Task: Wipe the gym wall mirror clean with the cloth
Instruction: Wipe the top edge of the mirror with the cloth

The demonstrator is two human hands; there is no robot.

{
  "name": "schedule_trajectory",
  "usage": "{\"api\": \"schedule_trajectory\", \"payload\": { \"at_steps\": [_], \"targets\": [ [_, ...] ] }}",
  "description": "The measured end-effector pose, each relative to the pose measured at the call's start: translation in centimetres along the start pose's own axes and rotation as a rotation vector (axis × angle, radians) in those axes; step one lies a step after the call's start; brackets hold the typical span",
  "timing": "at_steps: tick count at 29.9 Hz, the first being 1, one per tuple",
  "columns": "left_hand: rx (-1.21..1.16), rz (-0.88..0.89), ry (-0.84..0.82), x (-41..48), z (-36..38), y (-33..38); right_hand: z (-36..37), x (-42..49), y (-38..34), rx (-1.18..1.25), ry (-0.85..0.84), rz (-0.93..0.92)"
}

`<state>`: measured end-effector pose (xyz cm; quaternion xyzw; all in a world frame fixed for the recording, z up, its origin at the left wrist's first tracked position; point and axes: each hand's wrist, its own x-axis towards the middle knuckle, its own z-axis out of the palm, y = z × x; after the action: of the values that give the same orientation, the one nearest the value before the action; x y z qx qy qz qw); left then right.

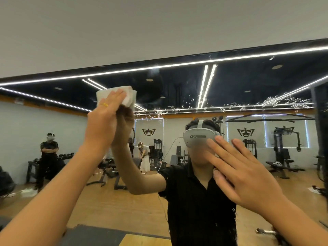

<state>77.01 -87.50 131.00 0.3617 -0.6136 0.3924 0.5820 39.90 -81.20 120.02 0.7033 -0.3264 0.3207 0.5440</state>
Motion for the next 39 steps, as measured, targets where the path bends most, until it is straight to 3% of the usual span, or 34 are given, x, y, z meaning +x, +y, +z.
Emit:
{"api": "schedule_trajectory", "payload": {
  "at_steps": [7, 11, 15, 22, 35, 39],
  "targets": [
    [0.013, -0.279, 0.140, -1.2, -1.9, -3.8, -0.1, 0.0, -0.1, -0.004, 0.011, -0.002],
    [-0.048, -0.077, 0.181, 0.1, -1.1, 0.1, -0.1, 0.0, -0.1, 0.003, 0.015, -0.006],
    [-0.125, 0.179, 0.091, 1.7, 0.2, 4.5, -0.1, 0.0, -0.1, 0.008, 0.016, -0.007],
    [-0.078, 0.134, 0.069, 1.5, 1.4, 3.7, -0.2, 0.1, -0.2, 0.005, 0.023, -0.003],
    [-0.212, 0.046, 0.111, 9.3, 0.6, 8.2, -0.2, 0.1, -0.2, 0.007, 0.013, 0.007],
    [-0.179, 0.065, 0.087, 7.5, 0.6, 8.8, -0.3, 0.1, -0.3, 0.003, 0.016, 0.015]
  ]
}}
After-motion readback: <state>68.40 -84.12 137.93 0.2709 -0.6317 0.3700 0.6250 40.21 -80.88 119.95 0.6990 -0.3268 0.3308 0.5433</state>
